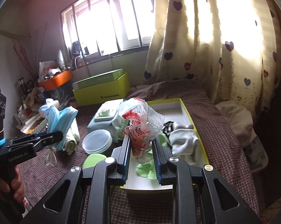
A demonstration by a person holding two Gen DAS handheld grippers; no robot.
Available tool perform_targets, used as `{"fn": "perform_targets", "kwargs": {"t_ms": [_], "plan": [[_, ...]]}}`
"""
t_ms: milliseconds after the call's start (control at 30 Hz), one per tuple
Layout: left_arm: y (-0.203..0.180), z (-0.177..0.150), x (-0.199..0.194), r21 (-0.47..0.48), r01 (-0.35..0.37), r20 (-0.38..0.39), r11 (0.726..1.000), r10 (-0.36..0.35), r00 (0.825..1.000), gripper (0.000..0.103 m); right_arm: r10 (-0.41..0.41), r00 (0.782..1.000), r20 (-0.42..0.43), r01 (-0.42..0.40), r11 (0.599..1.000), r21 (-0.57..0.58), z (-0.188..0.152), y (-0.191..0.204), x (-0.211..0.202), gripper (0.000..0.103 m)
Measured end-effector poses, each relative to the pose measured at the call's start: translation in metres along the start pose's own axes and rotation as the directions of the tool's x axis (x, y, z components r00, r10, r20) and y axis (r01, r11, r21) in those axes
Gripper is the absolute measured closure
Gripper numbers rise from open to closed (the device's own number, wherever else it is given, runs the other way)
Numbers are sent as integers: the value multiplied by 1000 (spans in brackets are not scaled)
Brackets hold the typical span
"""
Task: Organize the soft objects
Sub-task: 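Carry the blue mask and plastic bag over the white tray, then lower the bag into the tray and open the right tool while the left releases the mask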
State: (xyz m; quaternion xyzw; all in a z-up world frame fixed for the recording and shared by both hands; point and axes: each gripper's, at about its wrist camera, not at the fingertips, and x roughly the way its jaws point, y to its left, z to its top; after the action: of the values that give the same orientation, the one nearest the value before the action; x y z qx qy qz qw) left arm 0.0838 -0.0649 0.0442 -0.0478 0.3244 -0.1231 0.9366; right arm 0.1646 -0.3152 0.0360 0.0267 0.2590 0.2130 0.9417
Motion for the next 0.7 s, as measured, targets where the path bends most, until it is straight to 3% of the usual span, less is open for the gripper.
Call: {"fn": "perform_targets", "kwargs": {"t_ms": [333,700], "plan": [[-27,5,12,39,67,-16,997,-67,998,81,-61,998,-29,62,998,28,-6,-27,5,82],[-58,1,41,75,140,-88,987,-134,987,81,-130,981,-145,134,991,21,-22,-53,33,82]]}}
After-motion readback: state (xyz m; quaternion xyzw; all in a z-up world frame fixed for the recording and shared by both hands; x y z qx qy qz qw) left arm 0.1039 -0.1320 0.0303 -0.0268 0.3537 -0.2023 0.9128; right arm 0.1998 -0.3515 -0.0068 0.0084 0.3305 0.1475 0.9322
